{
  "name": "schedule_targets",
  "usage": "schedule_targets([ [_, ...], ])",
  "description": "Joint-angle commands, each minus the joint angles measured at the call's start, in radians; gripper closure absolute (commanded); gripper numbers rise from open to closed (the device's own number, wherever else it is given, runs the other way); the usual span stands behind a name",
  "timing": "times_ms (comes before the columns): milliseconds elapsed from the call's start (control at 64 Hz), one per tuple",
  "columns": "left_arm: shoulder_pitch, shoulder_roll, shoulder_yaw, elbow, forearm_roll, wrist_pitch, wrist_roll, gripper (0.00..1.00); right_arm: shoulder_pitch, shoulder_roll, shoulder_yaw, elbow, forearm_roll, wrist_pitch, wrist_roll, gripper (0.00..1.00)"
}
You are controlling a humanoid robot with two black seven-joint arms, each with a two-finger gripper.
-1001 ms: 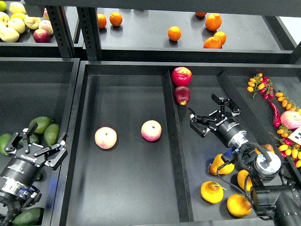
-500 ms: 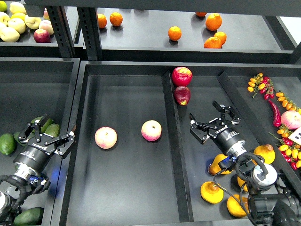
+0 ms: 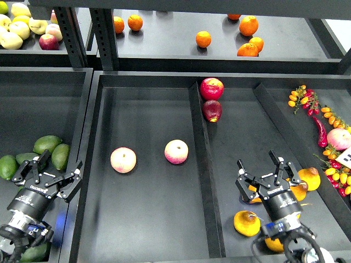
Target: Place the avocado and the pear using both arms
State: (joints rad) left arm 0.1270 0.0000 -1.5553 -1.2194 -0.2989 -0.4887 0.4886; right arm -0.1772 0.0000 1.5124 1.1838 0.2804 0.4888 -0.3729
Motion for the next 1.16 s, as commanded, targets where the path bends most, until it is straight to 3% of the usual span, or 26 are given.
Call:
schedule_targets([
  [0,0.009,0.0,-0.002,-0.086,0.001,0.0,0.0,0.01,-0.028,0.0,-0.001,0.097,0.0,0.0,-0.003,0.0],
  [235,0.009,0.0,-0.008,-0.163,0.0,0.0,0.0,0.01,-0.019,0.0,-0.006,0.135,0.016,-0.064,-0.003,0.0],
  [407,0.008,0.0,0.001,-0.161,0.001,0.0,0.0,0.01,0.033,0.0,-0.011,0.134,0.118,-0.258,-0.003,0.0],
  [485,0.008,0.0,0.001,-0.161,0.001,0.0,0.0,0.01,0.038,0.0,-0.011,0.132,0.135,-0.298,-0.004,0.0],
  [1141,0.011,0.0,0.029,-0.163,0.007,0.0,0.0,0.01,0.042,0.0,-0.032,0.137,0.152,-0.283,-0.024,0.0],
])
